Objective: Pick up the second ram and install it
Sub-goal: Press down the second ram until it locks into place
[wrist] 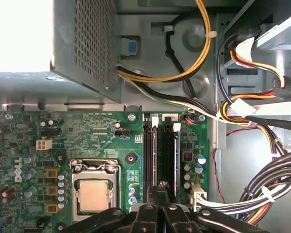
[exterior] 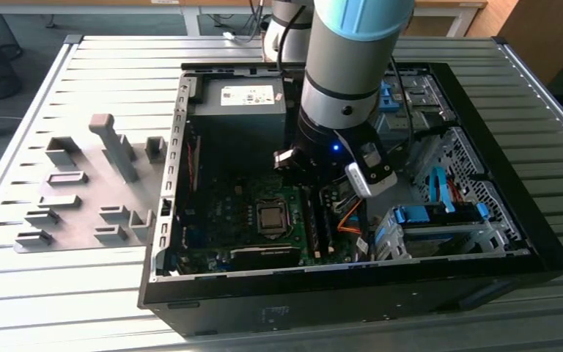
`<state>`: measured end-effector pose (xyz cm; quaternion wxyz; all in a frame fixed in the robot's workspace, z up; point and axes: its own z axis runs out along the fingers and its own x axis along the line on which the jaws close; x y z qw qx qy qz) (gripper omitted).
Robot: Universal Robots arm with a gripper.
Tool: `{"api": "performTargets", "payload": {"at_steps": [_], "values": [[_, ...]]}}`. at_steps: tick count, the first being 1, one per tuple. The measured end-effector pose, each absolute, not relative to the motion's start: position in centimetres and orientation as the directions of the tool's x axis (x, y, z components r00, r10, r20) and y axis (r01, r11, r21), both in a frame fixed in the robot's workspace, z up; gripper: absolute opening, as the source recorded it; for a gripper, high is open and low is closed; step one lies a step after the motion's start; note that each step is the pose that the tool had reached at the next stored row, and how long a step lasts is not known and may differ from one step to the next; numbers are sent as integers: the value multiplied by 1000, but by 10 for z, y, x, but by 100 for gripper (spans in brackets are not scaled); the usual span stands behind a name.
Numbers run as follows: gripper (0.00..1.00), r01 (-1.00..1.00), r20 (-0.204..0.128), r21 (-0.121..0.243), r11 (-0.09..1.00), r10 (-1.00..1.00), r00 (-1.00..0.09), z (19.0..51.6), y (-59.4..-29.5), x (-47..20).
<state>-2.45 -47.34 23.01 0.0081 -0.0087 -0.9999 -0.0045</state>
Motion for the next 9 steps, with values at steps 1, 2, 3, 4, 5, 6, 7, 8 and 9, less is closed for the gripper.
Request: {"api": "performTargets", "payload": {"at_steps": [1, 2, 3, 4, 5, 6, 7, 8, 9], "values": [[11, 18, 16, 9, 1000, 17, -1000, 229, -473, -24], [11, 18, 16, 9, 1000, 17, -1000, 227, -473, -24], [11, 17, 16, 9, 1000, 17, -1000, 225, -473, -24], [11, 18, 16, 9, 1000, 17, -1000, 223, -473, -24], [11, 18, 16, 9, 1000, 17, -1000, 222, -473, -24], [11, 18, 16, 8, 1000, 17, -1000, 220, -474, -25], [11, 17, 17, 8, 1000, 17, -1000, 219, -474, -25], [11, 17, 17, 7, 1000, 17, -1000, 218, -474, -25], [11, 17, 17, 8, 1000, 17, -1000, 217, -474, -24]]}}
